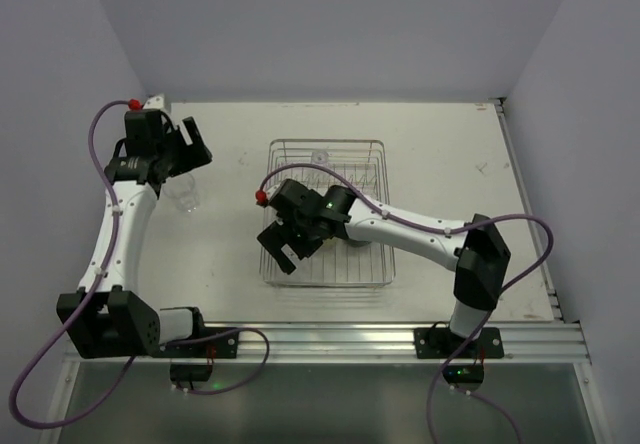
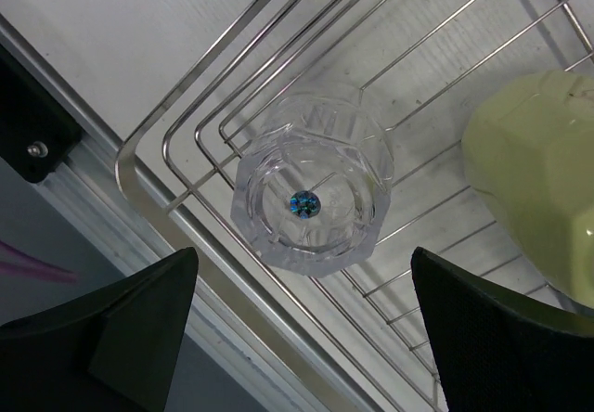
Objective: Unload the cups from the dish rack
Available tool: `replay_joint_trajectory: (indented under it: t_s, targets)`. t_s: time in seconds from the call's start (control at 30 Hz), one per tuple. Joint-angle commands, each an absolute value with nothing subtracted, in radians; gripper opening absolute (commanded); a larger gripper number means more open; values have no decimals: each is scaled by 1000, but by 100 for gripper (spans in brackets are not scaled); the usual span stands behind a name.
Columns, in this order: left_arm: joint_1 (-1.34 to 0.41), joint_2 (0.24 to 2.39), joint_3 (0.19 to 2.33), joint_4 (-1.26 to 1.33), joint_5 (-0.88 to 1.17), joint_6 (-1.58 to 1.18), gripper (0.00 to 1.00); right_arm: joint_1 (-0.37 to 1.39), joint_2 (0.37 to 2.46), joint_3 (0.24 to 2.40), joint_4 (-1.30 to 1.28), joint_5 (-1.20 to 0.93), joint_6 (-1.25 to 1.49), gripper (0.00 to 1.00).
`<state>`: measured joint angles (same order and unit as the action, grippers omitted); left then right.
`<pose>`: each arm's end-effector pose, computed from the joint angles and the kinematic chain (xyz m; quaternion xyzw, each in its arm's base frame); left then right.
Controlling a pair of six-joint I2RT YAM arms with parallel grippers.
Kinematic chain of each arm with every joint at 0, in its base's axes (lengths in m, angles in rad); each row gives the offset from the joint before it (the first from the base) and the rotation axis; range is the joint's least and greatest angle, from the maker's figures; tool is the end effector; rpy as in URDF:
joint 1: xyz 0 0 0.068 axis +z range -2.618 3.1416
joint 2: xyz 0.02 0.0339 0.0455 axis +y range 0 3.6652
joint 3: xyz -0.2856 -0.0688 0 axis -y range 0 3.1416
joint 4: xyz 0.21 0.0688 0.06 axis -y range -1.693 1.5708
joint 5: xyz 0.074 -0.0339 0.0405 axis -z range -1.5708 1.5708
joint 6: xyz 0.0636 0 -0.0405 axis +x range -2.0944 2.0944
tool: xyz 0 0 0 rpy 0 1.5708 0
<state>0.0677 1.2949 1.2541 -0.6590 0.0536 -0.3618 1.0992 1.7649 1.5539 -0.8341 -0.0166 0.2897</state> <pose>0.2593 0.0142 0.3511 -0.1821 0.8879 -0.0858 0.4136 0.1635 0.3230 0.2894 -0.3822 0.8868 0.1724 0.1945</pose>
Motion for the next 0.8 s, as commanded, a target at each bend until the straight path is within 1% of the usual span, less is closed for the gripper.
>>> replay_joint_trajectory:
  t_s: [0.0,0.37,0.53,0.63,0.67,0.73,0.77]
  targets:
    - [74,1241,1223,-627,141,-390,83,1101,1811,1592,-824,-43,256,99]
    - [75,1126,1213,-614,239,-428,84,1101,1913,1631,-805,-57,268,99]
    - [74,1111,1207,-618,250,-428,85,1101,1945,1654,-810,-67,273,92]
    - [74,1104,1198,-620,253,-428,85,1101,1950,1651,-807,-68,281,82]
    - [74,1103,1197,-618,255,-426,86,1101,1948,1649,-804,-67,282,73]
    - [74,1098,1198,-621,261,-426,86,1101,1944,1644,-802,-69,287,64]
    - [74,1097,1198,-621,264,-428,86,1101,1939,1644,-804,-63,287,52]
